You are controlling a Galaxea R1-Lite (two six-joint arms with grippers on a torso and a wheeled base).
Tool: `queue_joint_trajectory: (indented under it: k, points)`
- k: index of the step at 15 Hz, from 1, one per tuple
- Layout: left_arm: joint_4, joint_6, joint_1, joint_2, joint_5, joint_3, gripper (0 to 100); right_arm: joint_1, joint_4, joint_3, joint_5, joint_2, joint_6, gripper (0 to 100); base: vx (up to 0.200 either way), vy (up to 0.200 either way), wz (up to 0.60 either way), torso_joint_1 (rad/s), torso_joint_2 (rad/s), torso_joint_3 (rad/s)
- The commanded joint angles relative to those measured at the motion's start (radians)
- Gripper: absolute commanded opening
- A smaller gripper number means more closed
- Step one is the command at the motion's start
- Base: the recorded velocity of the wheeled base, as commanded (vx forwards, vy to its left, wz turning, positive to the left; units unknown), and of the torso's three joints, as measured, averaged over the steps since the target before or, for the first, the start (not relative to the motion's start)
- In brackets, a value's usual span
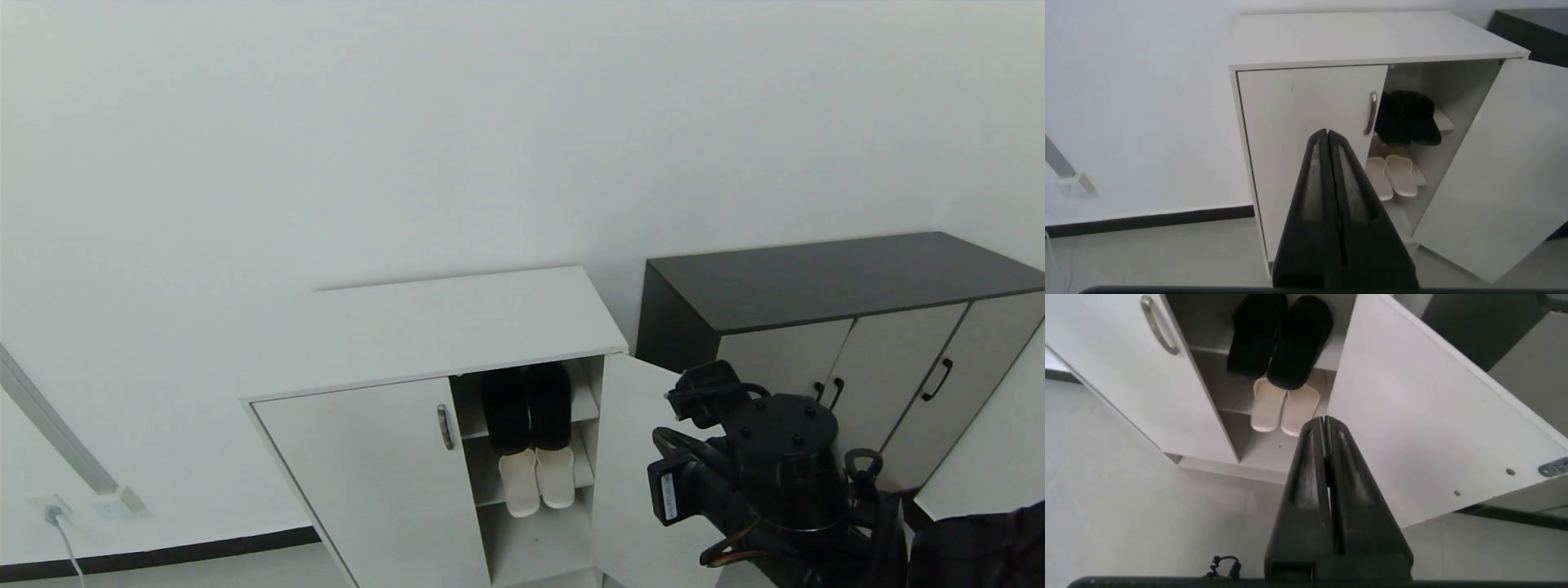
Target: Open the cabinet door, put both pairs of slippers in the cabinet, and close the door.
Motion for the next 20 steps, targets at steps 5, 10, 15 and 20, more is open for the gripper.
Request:
queue_joint_trajectory:
  k: [5,10,15,20]
  points:
    - [0.0,-0.001,0.0,0.0,0.0,0.0,0,-0.018,-0.002,-0.003,0.0,0.011,-0.001,0,-0.08,0.0,0.0,0.004,0.0,-0.001]
    - [0.0,0.0,0.0,0.001,0.0,0.0,0,-0.252,0.038,-0.141,0.034,0.096,-0.024,0,0.0,0.0,0.0,0.0,0.0,0.0]
    - [0.0,-0.001,0.0,0.001,0.0,0.0,0,-0.437,0.147,-0.353,0.14,0.198,-0.03,0,0.0,0.0,0.0,0.0,0.0,0.0]
    - [0.0,0.0,0.0,0.001,0.0,0.0,0,-0.556,0.145,-0.457,0.201,0.336,-0.041,0,0.0,0.0,0.0,0.0,0.0,0.0]
